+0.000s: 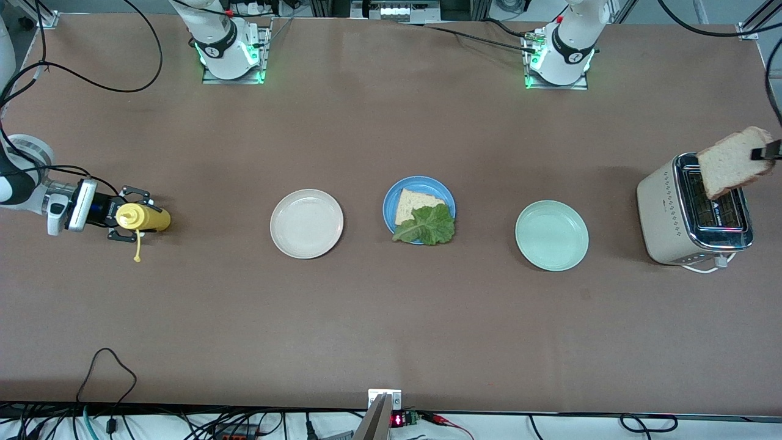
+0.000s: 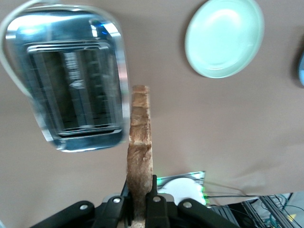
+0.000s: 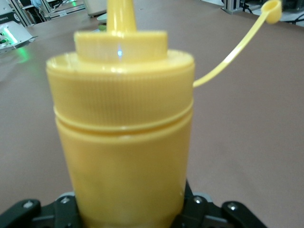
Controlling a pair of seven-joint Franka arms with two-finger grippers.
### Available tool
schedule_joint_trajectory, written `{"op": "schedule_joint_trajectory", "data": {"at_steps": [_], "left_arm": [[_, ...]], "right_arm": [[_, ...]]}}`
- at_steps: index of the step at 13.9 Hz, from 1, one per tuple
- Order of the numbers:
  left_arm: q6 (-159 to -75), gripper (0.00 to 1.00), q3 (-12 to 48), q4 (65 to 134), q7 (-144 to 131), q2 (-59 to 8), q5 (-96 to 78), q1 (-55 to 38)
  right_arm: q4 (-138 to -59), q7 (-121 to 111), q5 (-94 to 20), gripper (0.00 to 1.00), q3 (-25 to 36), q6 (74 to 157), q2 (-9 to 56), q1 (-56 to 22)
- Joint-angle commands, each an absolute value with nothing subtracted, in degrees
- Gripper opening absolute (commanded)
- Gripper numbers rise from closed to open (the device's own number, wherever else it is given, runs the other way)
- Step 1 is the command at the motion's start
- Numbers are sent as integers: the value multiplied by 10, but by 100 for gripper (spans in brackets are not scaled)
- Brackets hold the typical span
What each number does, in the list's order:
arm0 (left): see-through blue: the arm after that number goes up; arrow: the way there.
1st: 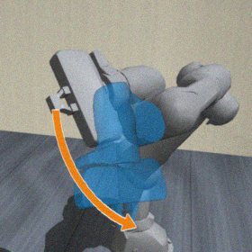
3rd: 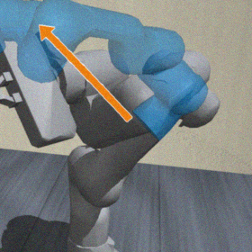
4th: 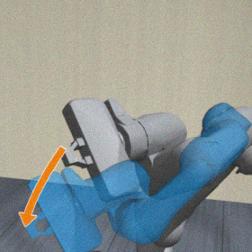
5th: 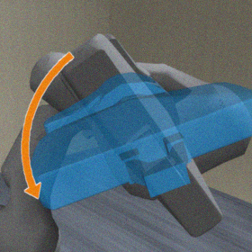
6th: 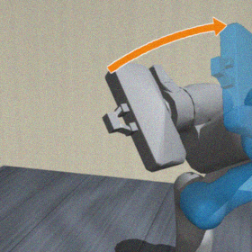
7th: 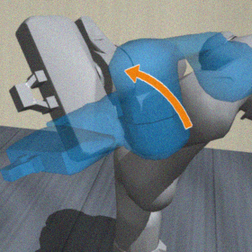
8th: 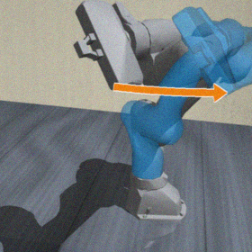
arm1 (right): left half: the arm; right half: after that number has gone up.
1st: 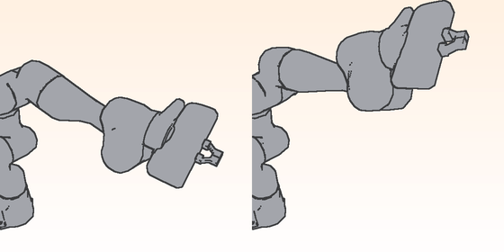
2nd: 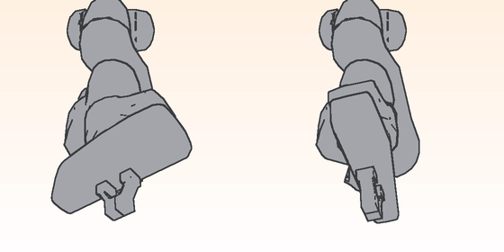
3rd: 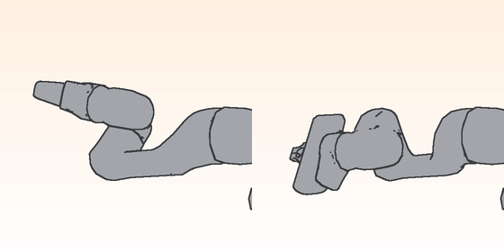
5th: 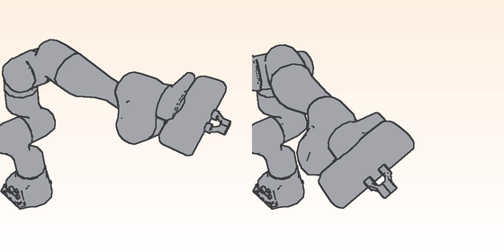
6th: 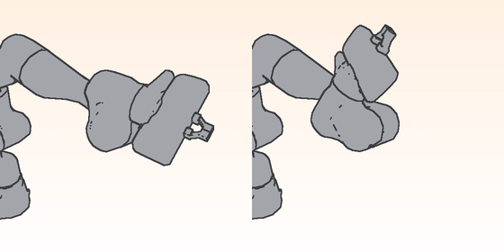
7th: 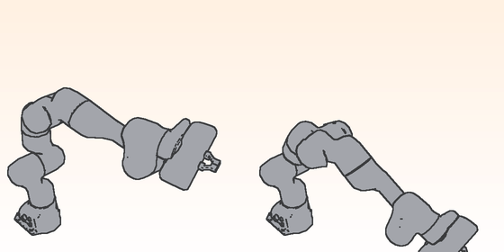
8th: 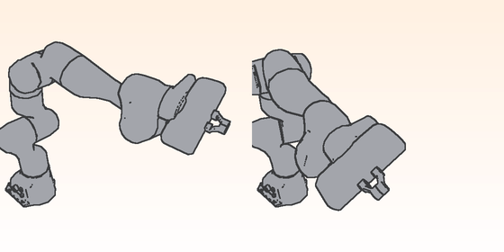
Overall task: Make sandwich in blue plate with both arms
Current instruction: 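Pull the second bread slice out of the toaster with the left gripper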
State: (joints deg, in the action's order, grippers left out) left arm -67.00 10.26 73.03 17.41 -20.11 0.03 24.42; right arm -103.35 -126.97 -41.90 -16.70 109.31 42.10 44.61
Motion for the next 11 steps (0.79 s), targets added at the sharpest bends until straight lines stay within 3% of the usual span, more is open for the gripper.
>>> {"op": "schedule_joint_trajectory", "data": {"at_steps": [1, 3, 6, 11], "left_arm": [[-655, 0, 159, 748, 114, -207, -60, 240], [-684, 0, 192, 788, 42, -225, -171, 238], [-824, 0, 235, 875, -26, -228, -240, 194], [-993, 0, 239, 925, -111, -254, -271, 59]], "right_arm": [[-1022, -1268, -413, 100, -175, 1098, 440, 461], [-1022, -1267, -414, 100, -175, 1099, 438, 462], [-1022, -1266, -415, 100, -175, 1099, 436, 466], [-1022, -1263, -416, 100, -175, 1096, 436, 468]]}}
